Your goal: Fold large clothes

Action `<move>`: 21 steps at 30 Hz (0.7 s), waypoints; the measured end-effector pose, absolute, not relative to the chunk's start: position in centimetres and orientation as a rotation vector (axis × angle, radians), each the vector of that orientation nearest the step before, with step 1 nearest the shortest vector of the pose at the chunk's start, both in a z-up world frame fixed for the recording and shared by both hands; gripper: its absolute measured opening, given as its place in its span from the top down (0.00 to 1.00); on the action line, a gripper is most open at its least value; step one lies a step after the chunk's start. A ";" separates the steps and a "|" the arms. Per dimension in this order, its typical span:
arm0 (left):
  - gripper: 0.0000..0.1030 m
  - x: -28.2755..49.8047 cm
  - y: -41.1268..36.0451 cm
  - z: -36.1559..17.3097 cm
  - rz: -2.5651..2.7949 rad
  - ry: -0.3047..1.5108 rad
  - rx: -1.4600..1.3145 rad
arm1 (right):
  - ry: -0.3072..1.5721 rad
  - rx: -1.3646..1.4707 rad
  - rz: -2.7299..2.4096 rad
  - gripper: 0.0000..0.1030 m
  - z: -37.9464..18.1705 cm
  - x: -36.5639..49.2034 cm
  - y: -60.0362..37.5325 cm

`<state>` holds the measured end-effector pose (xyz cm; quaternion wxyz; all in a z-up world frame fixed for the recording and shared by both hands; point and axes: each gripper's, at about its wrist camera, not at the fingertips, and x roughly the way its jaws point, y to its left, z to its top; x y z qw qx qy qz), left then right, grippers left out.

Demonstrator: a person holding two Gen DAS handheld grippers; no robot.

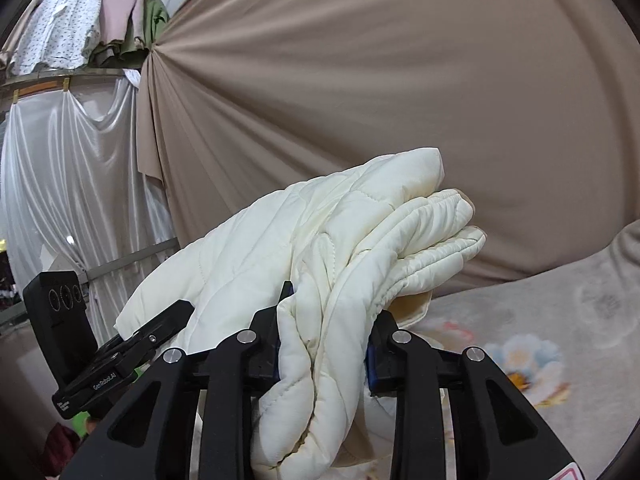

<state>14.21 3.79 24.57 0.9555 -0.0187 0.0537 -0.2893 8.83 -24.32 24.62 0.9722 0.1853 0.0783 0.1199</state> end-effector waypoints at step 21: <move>0.14 19.5 12.5 2.8 -0.554 0.725 -0.193 | 0.677 0.662 0.307 0.34 0.6 16.9 -22.3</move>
